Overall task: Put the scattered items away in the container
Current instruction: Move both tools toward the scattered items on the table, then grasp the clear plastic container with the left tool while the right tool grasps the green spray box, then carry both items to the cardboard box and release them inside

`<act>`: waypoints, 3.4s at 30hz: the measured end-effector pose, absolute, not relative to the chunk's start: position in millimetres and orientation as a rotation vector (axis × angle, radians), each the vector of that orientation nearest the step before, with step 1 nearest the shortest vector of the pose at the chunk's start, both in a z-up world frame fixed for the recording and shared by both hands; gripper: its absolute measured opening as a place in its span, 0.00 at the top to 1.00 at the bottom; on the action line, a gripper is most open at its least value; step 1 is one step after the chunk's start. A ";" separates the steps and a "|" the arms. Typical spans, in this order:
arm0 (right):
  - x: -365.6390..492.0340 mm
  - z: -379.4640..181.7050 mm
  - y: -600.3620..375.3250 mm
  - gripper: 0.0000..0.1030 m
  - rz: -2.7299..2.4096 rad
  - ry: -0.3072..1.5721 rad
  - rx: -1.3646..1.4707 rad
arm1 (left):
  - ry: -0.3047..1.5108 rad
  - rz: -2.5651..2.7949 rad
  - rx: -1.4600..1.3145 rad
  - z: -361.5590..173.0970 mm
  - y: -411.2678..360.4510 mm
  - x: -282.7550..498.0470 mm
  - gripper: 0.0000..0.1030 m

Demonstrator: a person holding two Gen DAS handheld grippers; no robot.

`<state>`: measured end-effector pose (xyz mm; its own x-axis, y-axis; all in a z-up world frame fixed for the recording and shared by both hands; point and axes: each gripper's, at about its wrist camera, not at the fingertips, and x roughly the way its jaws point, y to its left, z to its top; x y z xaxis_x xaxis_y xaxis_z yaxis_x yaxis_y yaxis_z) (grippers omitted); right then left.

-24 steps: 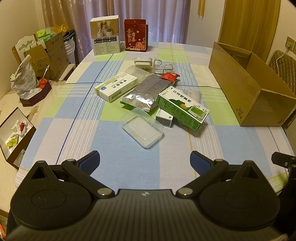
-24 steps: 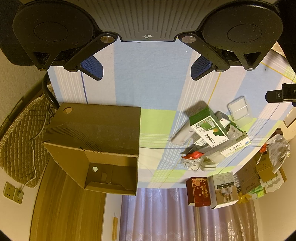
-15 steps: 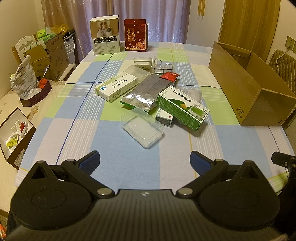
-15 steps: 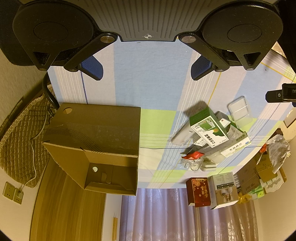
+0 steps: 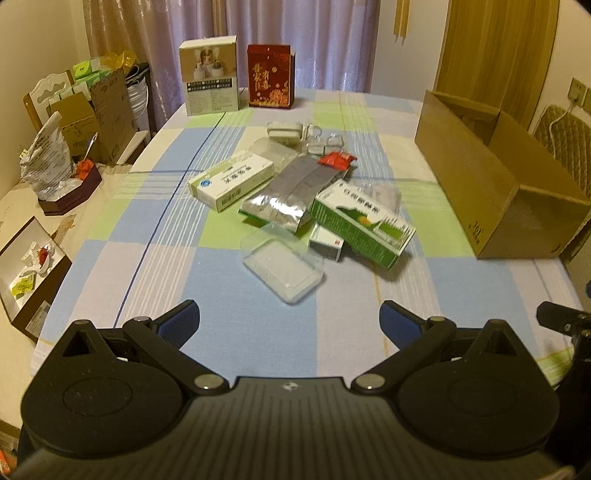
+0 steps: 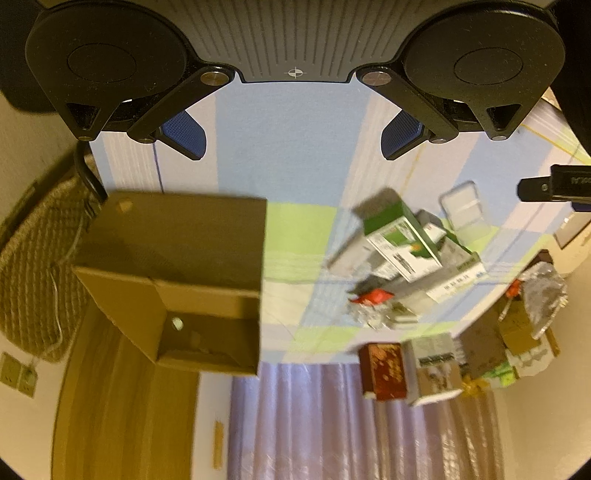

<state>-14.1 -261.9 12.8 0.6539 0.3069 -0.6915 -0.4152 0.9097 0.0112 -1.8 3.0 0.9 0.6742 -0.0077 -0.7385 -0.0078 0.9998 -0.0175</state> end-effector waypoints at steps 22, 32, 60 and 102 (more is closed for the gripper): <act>57.0 -2.2 -181.4 0.00 0.777 0.738 -0.315 | 0.850 -0.251 0.329 -19.2 25.4 81.7 0.01; 109.4 -32.0 -138.9 0.00 0.922 0.794 -0.424 | 0.910 -0.491 0.530 -69.2 29.9 115.2 0.01; 147.3 -67.5 -98.4 0.44 1.027 0.878 -0.473 | 0.935 -0.584 0.375 -104.6 42.8 145.8 0.18; 231.6 60.1 -357.3 0.44 0.379 0.738 -0.191 | 0.589 -0.768 0.473 45.4 -232.0 212.8 0.19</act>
<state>231.6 -357.3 60.1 0.6760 0.2687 -0.6861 -0.4015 0.9151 -0.0372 212.8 -232.0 45.4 0.5752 -0.5017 -0.6461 0.7542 0.6311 0.1815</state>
